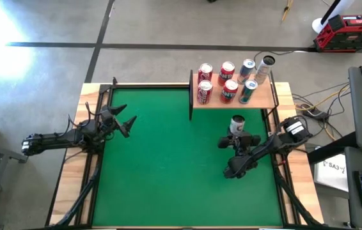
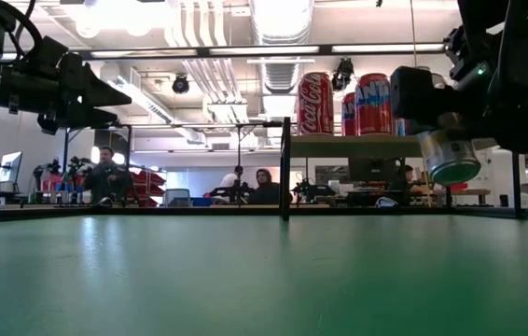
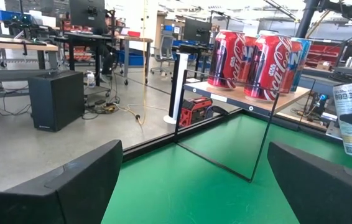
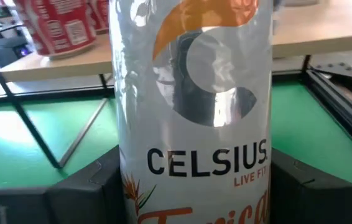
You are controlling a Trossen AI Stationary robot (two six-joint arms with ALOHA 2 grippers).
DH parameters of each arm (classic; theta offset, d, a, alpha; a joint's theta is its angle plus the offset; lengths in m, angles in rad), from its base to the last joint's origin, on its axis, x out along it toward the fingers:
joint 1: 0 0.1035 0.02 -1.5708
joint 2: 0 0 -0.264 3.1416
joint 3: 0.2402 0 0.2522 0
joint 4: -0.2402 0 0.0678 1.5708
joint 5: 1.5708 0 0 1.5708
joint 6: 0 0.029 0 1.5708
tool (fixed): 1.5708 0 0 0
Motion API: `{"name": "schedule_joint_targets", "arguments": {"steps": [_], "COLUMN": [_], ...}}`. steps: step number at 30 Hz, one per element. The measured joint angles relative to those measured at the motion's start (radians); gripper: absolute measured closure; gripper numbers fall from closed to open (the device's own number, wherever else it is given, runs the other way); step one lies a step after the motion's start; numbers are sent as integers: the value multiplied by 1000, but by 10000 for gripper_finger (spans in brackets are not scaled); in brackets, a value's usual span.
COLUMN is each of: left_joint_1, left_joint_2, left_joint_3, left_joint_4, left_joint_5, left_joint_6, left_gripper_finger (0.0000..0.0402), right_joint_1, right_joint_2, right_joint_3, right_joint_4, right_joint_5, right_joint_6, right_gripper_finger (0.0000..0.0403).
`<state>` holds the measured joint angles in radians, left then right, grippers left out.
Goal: Place canned beverage on shelf
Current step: Put the white yellow soda can on the shelf aligned with the other white yellow soda can
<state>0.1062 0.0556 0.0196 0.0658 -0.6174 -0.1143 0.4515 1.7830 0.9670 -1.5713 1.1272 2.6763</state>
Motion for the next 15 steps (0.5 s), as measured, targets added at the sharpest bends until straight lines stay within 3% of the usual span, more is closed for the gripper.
{"name": "schedule_joint_targets", "arguments": {"steps": [15], "left_joint_1": [0], "left_joint_2": [0], "left_joint_3": [0], "left_joint_4": [0], "left_joint_5": [0], "left_joint_6": [0], "left_gripper_finger": [15], "right_joint_1": [-52], "right_joint_2": [101], "right_joint_3": [66], "right_joint_4": [1], "right_joint_5": [173], "right_joint_6": [-27], "right_gripper_finger": [160]}}
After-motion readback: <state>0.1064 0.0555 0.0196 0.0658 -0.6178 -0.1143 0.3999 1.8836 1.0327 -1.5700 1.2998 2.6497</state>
